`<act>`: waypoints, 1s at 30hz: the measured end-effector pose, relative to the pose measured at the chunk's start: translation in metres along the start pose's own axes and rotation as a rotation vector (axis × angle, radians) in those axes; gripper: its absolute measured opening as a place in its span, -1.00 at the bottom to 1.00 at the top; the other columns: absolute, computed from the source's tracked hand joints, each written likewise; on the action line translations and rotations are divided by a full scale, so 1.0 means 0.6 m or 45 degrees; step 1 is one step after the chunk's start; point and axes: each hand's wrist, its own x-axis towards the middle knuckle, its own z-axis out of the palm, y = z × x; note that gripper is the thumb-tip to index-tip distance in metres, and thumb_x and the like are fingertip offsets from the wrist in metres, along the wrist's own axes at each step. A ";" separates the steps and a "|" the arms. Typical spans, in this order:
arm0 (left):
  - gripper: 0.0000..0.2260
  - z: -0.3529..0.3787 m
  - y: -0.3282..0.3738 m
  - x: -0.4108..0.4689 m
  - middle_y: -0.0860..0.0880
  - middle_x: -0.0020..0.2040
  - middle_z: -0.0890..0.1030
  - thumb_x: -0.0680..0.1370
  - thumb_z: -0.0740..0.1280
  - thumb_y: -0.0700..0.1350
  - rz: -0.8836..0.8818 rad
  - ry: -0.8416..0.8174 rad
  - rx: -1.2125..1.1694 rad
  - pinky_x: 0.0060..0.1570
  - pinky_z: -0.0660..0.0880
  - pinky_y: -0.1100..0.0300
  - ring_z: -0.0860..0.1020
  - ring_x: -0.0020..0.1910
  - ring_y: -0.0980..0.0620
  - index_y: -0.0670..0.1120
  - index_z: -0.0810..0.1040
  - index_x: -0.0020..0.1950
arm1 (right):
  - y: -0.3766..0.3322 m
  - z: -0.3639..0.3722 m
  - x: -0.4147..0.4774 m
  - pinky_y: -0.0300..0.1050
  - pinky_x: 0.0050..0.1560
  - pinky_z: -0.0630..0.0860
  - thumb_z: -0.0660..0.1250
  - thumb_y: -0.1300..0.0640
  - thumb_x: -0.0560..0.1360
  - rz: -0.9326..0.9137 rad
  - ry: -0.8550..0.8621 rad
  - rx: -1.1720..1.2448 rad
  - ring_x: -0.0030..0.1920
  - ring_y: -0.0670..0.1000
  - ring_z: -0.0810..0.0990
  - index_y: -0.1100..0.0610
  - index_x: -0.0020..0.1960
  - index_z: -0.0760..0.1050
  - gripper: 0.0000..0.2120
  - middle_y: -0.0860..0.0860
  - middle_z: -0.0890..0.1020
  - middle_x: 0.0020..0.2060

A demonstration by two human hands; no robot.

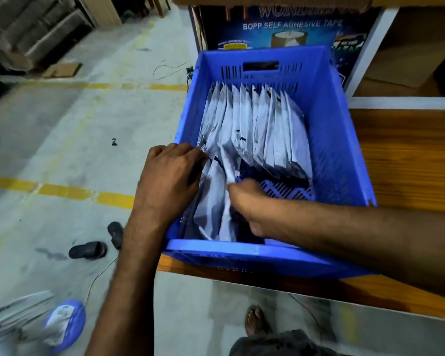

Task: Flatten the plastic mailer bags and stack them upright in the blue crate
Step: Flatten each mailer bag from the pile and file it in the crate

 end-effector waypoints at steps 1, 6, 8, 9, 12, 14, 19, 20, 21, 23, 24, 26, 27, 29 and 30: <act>-0.87 0.000 0.001 -0.001 -0.03 -0.04 0.63 0.57 0.33 -0.14 0.004 0.000 0.007 0.01 0.33 -0.02 0.58 0.00 -0.17 0.01 0.62 0.07 | -0.002 0.009 0.002 0.04 0.03 0.61 0.11 -0.08 0.51 -0.033 -0.077 0.028 0.05 0.23 0.67 0.24 0.29 0.52 -0.48 0.24 0.66 0.09; -0.89 0.000 0.003 0.001 -0.03 -0.04 0.63 0.58 0.35 -0.15 -0.013 -0.011 0.057 0.02 0.32 -0.02 0.57 0.01 -0.17 0.00 0.62 0.05 | 0.023 -0.015 0.027 -0.06 -0.04 0.66 0.24 0.19 0.49 -0.317 -0.363 -0.418 0.04 0.19 0.64 0.02 0.62 0.02 -0.24 0.20 0.49 0.38; -0.89 0.000 0.004 0.001 -0.03 -0.04 0.63 0.59 0.33 -0.15 -0.016 -0.018 0.072 0.02 0.32 -0.03 0.57 0.00 -0.17 0.00 0.62 0.06 | 0.040 -0.032 0.030 -0.17 0.17 0.56 0.36 0.26 0.50 -0.534 -0.483 -0.839 0.40 0.15 0.47 -0.14 0.58 -0.46 0.09 0.08 0.01 0.63; -0.88 0.000 0.004 0.001 -0.03 -0.04 0.63 0.59 0.31 -0.14 -0.017 -0.024 0.069 0.02 0.33 -0.04 0.57 0.01 -0.17 0.00 0.62 0.07 | 0.047 -0.036 0.031 -0.06 0.33 0.49 0.40 0.27 0.47 -0.629 -0.491 -1.007 0.54 0.15 0.29 -0.17 0.53 -0.56 0.19 0.07 -0.18 0.64; -0.85 -0.002 0.004 0.001 -0.02 -0.03 0.63 0.57 0.29 -0.11 -0.033 -0.052 0.060 0.04 0.36 -0.06 0.57 0.02 -0.16 0.01 0.62 0.09 | 0.057 -0.025 0.044 0.14 0.46 0.34 0.58 0.11 0.37 -0.801 -0.414 -1.149 0.61 0.20 0.09 -0.18 0.50 -0.60 0.36 0.13 -0.29 0.62; -0.84 -0.004 0.005 0.002 -0.02 -0.02 0.62 0.55 0.30 -0.12 -0.049 -0.071 0.072 0.05 0.36 -0.06 0.57 0.04 -0.16 0.02 0.61 0.08 | 0.054 -0.015 0.054 0.19 0.49 0.29 0.67 -0.01 0.26 -0.873 -0.380 -1.166 0.62 0.24 0.04 -0.16 0.51 -0.58 0.46 0.15 -0.29 0.61; -0.79 -0.008 0.009 0.005 -0.04 -0.01 0.63 0.52 0.24 -0.09 -0.058 -0.102 0.092 0.05 0.36 -0.07 0.58 0.05 -0.18 0.02 0.62 0.09 | 0.049 -0.003 0.073 0.23 0.50 0.26 0.69 -0.13 0.20 -0.939 -0.400 -1.279 0.62 0.28 -0.01 -0.12 0.52 -0.57 0.51 0.15 -0.34 0.60; -0.78 -0.009 0.010 0.005 -0.04 -0.01 0.63 0.52 0.24 -0.09 -0.063 -0.100 0.091 0.05 0.36 -0.06 0.58 0.05 -0.18 0.02 0.62 0.09 | 0.048 -0.005 0.074 0.23 0.50 0.26 0.69 -0.14 0.20 -0.943 -0.405 -1.283 0.61 0.28 -0.01 -0.12 0.53 -0.57 0.51 0.16 -0.34 0.60; -0.78 -0.009 0.010 0.005 -0.04 -0.01 0.64 0.52 0.24 -0.09 -0.072 -0.097 0.088 0.05 0.35 -0.05 0.58 0.05 -0.17 0.02 0.62 0.09 | 0.046 -0.007 0.074 0.21 0.51 0.26 0.69 -0.15 0.20 -0.942 -0.409 -1.285 0.61 0.28 0.00 -0.12 0.53 -0.56 0.51 0.18 -0.32 0.60; -0.78 -0.009 0.012 0.004 -0.03 -0.01 0.64 0.52 0.24 -0.09 -0.088 -0.095 0.072 0.06 0.35 -0.05 0.58 0.04 -0.17 0.02 0.63 0.09 | 0.033 -0.017 0.069 0.22 0.49 0.29 0.69 -0.17 0.18 -0.925 -0.401 -1.285 0.61 0.27 0.03 -0.13 0.52 -0.57 0.53 0.20 -0.28 0.61; -0.78 -0.009 0.012 0.003 -0.03 -0.01 0.64 0.52 0.25 -0.09 -0.092 -0.094 0.063 0.06 0.36 -0.05 0.58 0.04 -0.17 0.02 0.63 0.09 | 0.024 -0.024 0.066 0.22 0.48 0.31 0.70 -0.16 0.17 -0.917 -0.379 -1.288 0.61 0.26 0.06 -0.13 0.52 -0.58 0.54 0.20 -0.26 0.61; -0.78 -0.010 0.012 0.003 -0.02 0.00 0.64 0.52 0.25 -0.10 -0.090 -0.085 0.040 0.07 0.38 -0.05 0.59 0.04 -0.17 0.02 0.63 0.10 | 0.002 -0.046 0.056 0.18 0.48 0.33 0.71 -0.13 0.18 -0.908 -0.329 -1.294 0.59 0.23 0.14 -0.11 0.54 -0.54 0.52 0.16 -0.17 0.63; -0.77 -0.011 0.013 0.002 -0.02 0.00 0.64 0.53 0.24 -0.09 -0.083 -0.073 0.027 0.07 0.38 -0.05 0.59 0.05 -0.16 0.02 0.63 0.10 | -0.009 -0.062 0.049 0.16 0.47 0.35 0.71 -0.10 0.19 -0.916 -0.306 -1.299 0.58 0.21 0.20 -0.09 0.58 -0.46 0.49 0.14 -0.08 0.64; -0.77 -0.014 0.016 0.001 -0.01 0.02 0.65 0.55 0.23 -0.08 -0.079 -0.045 -0.015 0.07 0.39 -0.04 0.61 0.04 -0.15 0.02 0.64 0.11 | -0.023 -0.104 0.036 0.09 0.41 0.43 0.70 -0.07 0.22 -0.955 -0.251 -1.342 0.51 0.16 0.35 -0.01 0.65 -0.11 0.29 0.10 0.23 0.59; -0.77 -0.016 0.018 0.000 -0.01 0.03 0.66 0.57 0.24 -0.08 -0.077 -0.030 -0.032 0.07 0.40 -0.03 0.61 0.03 -0.15 0.02 0.64 0.12 | -0.025 -0.125 0.032 0.04 0.34 0.49 0.68 -0.06 0.25 -0.975 -0.224 -1.371 0.43 0.14 0.45 0.00 0.61 0.12 0.11 0.07 0.39 0.50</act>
